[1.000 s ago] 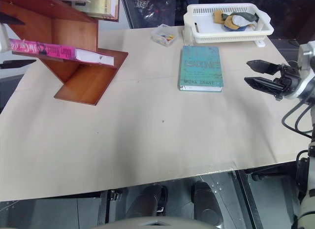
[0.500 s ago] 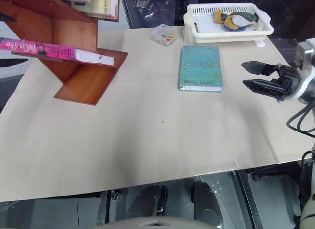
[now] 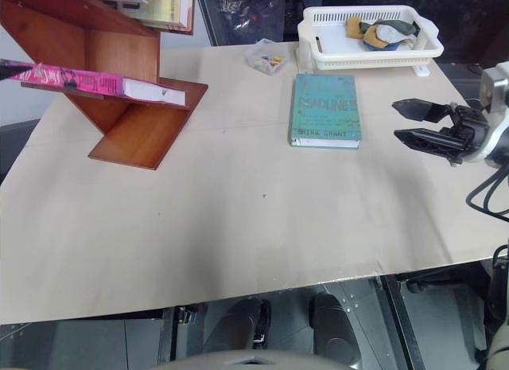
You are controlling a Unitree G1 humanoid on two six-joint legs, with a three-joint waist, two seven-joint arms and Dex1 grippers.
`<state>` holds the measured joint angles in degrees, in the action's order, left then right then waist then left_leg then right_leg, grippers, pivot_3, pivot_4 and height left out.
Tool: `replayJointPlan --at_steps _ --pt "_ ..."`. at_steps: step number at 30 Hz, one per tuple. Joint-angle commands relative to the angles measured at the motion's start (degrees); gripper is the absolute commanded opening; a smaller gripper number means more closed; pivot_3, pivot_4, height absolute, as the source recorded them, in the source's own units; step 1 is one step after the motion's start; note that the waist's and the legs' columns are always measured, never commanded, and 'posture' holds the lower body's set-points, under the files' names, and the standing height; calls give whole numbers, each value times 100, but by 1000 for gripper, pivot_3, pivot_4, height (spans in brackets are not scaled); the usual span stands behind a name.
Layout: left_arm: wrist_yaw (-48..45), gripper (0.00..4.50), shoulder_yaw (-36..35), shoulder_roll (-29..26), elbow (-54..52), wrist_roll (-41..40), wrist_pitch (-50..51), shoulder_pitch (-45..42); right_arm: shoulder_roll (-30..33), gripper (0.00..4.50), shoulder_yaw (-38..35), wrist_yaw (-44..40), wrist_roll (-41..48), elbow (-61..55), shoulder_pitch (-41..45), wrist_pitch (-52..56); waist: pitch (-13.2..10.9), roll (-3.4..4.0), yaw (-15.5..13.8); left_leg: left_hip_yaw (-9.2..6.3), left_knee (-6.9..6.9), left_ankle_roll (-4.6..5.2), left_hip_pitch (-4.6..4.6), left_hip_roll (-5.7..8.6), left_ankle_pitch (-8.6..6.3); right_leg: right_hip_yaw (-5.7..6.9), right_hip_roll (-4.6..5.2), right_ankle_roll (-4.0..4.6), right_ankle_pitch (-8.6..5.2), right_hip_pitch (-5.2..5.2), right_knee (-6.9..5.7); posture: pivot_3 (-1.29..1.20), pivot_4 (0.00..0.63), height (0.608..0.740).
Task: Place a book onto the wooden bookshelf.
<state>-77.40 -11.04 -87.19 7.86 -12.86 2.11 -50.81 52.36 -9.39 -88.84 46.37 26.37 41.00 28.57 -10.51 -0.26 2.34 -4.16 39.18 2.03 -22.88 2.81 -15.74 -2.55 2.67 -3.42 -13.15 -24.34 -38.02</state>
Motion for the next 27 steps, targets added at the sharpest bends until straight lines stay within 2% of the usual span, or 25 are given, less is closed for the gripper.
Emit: replayJointPlan --at_steps 1,4,7,11,16,22,27 --pt "90 4348 -105 139 -145 -343 148 -302 49 4500 -83 -366 58 -57 -43 -73 0 0 -2 -1 0 0 0 0 0 1 0 0 0 0 0 0 150 740" --pt "149 4348 -204 436 -212 -725 467 -470 59 4500 -129 -366 52 -99 -96 -73 0 0 0 -1 2 0 0 0 0 1 -1 0 0 0 -1 0 150 740" --pt "283 4348 -225 989 -479 -1283 974 -550 82 4500 -169 -366 33 -109 -126 -71 0 0 -4 0 5 -1 0 0 0 0 0 0 0 0 -3 0 150 740" --pt "700 4348 -313 1773 -1154 -1852 1573 -208 77 4500 -173 -366 15 -116 -145 -67 -1 -3 -9 -3 13 -2 -2 -1 1 1 0 0 1 2 -6 0 150 740" --pt "1527 4348 -683 2565 -1811 -2767 2487 69 83 4500 -187 -366 -15 -184 -198 -34 -1 -3 -1 -3 12 -8 -3 -3 4 -5 3 1 1 -3 -5 0 150 740" --pt "2461 4348 -784 3313 -2391 -3071 2951 730 116 4500 -210 -366 -27 -189 -248 -36 2 2 -28 -3 11 -12 2 -4 6 -7 22 1 2 0 -6 0 150 740" --pt "3892 4348 -519 4582 -2793 -3270 3380 1124 58 4500 -243 -359 -107 -254 -325 -44 8 9 -81 -4 11 -12 16 3 6 -7 34 1 3 16 0 0 150 740"
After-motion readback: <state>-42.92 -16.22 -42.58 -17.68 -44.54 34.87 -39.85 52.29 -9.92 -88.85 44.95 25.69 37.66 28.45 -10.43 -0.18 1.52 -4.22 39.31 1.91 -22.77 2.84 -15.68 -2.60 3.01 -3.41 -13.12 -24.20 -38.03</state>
